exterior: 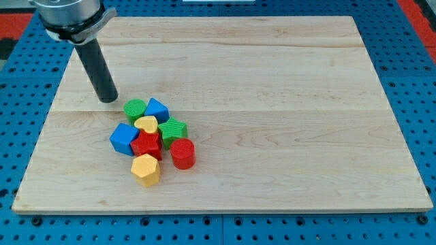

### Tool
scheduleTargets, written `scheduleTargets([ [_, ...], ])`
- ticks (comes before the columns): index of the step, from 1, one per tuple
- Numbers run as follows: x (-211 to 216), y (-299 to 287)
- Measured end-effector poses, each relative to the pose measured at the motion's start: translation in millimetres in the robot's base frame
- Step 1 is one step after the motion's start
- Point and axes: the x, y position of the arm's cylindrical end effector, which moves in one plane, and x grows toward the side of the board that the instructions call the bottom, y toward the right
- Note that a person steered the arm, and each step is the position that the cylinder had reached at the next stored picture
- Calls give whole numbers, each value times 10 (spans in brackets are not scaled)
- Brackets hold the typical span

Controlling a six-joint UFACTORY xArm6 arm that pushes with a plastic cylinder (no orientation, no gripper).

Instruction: Push the green circle into the yellow heart

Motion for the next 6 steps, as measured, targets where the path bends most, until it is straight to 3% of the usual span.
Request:
scheduleTargets([
  [1, -43, 106],
  [3, 313, 393],
  [6, 58, 567],
])
